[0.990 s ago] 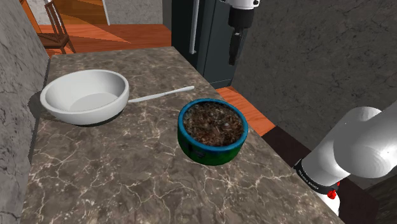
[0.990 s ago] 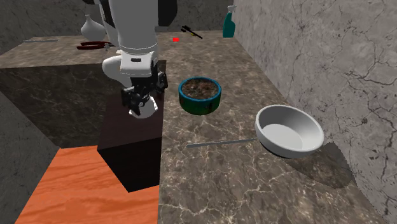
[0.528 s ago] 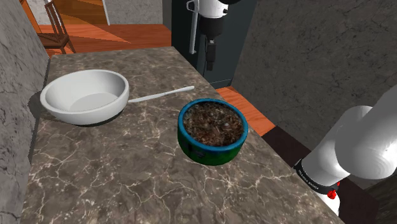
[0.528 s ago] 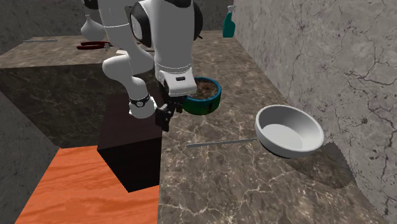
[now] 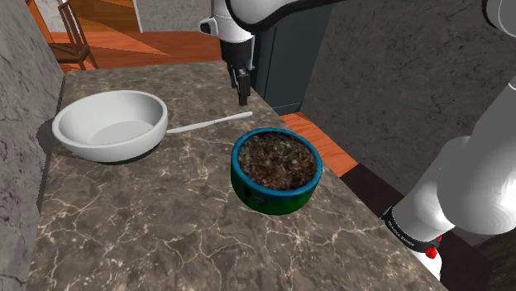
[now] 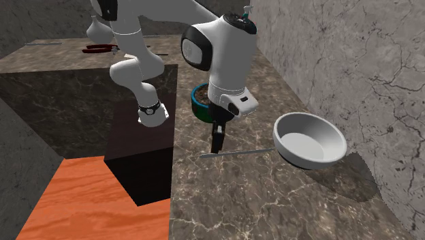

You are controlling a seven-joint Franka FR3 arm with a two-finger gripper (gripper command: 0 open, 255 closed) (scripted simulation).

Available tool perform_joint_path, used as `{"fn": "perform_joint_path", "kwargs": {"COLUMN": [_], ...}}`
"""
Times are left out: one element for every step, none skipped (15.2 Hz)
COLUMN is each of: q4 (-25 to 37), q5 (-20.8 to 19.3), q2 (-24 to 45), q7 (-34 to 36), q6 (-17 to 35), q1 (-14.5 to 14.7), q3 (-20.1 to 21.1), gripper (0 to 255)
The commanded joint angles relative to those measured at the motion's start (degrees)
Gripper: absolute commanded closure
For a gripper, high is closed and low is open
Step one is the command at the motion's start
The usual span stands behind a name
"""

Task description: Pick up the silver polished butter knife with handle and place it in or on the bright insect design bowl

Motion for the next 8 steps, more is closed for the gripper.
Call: {"fn": "perform_joint_path", "kwargs": {"q4": [2.1,3.2,4.2,4.6,4.0,3.4,2.8,2.2], "q5": [-1.2,-1.8,-2.4,-2.7,-2.7,-2.8,-2.9,-3.0], "q2": [3.1,4.5,5.9,6.4,6.5,6.7,6.8,6.9], "q7": [-1.9,-2.8,-3.7,-4.1,-4.0,-4.0,-3.9,-3.9], "q6": [0.9,1.2,1.5,1.6,2.4,3.1,3.8,4.5], "q1": [1.3,1.9,2.5,2.8,2.7,2.7,2.6,2.6], "q3": [1.1,1.7,2.2,2.4,2.4,2.3,2.3,2.2], "gripper": [0,0,0,0,0,0,0,0]}}
